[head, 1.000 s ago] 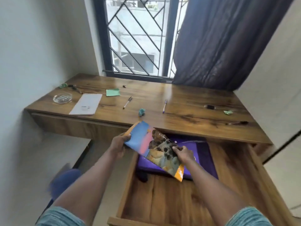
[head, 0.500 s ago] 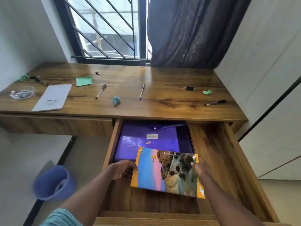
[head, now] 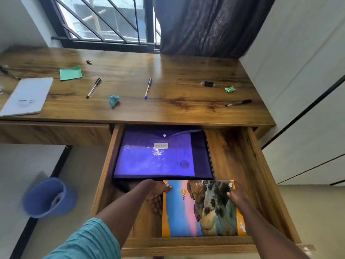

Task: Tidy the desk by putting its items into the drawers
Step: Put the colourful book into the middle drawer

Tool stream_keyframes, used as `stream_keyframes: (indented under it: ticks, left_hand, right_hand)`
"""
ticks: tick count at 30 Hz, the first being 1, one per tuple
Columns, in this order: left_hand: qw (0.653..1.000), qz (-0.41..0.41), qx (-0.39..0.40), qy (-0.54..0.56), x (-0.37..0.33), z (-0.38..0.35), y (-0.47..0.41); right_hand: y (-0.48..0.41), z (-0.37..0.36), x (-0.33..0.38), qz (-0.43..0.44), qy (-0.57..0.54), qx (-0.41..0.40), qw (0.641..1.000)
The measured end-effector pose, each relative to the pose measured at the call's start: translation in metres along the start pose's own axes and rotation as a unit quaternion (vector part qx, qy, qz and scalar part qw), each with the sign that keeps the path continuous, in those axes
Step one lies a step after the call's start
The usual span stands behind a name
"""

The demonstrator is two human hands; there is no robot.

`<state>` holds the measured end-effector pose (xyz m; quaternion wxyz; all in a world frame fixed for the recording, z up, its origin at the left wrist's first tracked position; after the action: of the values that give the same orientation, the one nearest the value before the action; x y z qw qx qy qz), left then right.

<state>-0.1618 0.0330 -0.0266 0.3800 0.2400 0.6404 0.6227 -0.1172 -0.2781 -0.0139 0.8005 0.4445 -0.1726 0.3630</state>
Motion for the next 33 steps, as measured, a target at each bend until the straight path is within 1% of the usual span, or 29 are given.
stream_keyframes:
  ticks: [2,6,8,10,12,14,17,19,21,23,25,29,33]
  left_hand:
    - [1.0,0.018,-0.001,-0.005,-0.006,-0.004,-0.003]
    - [0.998,0.061,-0.016,0.002,-0.019,-0.012,0.001]
    - [0.996,0.061,-0.066,-0.008,-0.027,-0.013,0.007]
    - [0.987,0.057,-0.128,-0.078,-0.034,-0.009,0.009]
    - [0.979,0.051,-0.161,-0.117,-0.037,-0.009,0.005]
    - [0.974,0.043,-0.188,-0.12,-0.04,-0.012,-0.005]
    - [0.947,0.054,-0.282,-0.146,-0.044,-0.013,0.003]
    - [0.93,0.057,-0.327,-0.156,-0.052,-0.015,0.011]
    - [0.925,0.062,-0.345,-0.143,-0.058,-0.02,0.013]
    - [0.926,0.075,-0.351,-0.118,-0.063,-0.025,0.013]
    - [0.929,0.076,-0.352,-0.086,-0.072,-0.032,0.013]
    - [0.926,0.071,-0.36,-0.085,-0.093,-0.051,0.016]
    - [0.928,0.072,-0.352,-0.095,-0.099,-0.069,0.02]
  right_hand:
    - [-0.006,0.001,0.001,-0.005,0.039,0.015,0.999]
    - [-0.008,0.007,0.008,-0.024,0.058,-0.019,0.998]
    - [-0.006,0.005,0.009,-0.016,0.099,-0.027,0.995]
    - [0.0,0.005,0.009,-0.005,0.122,-0.029,0.992]
    - [0.0,0.004,0.007,0.021,0.138,-0.026,0.99]
    - [0.0,0.002,0.005,0.063,0.149,-0.009,0.987]
    - [0.004,0.0,0.01,0.131,0.163,0.0,0.978]
    - [0.006,0.001,0.011,0.133,0.169,-0.01,0.977]
    - [0.003,-0.001,0.011,0.179,0.227,-0.008,0.957]
    - [-0.004,-0.001,0.008,0.205,0.237,0.0,0.95]
    - [-0.011,0.001,0.003,0.183,0.238,0.015,0.954]
    - [-0.018,-0.004,-0.005,0.159,0.26,0.054,0.951]
    - [-0.013,-0.002,-0.004,0.167,0.267,0.043,0.948]
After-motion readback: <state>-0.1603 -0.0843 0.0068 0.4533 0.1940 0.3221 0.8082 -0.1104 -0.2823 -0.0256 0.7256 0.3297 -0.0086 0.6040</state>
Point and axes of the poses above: each hand's wrist, its own y-axis away from the middle knuckle, its own z-axis out of the back of the hand, x = y × z, the point moved 8 cm from there along -y, towards the middle knuckle, and after that the axes turned 14 degrees about -y, right-handed, at the moved point
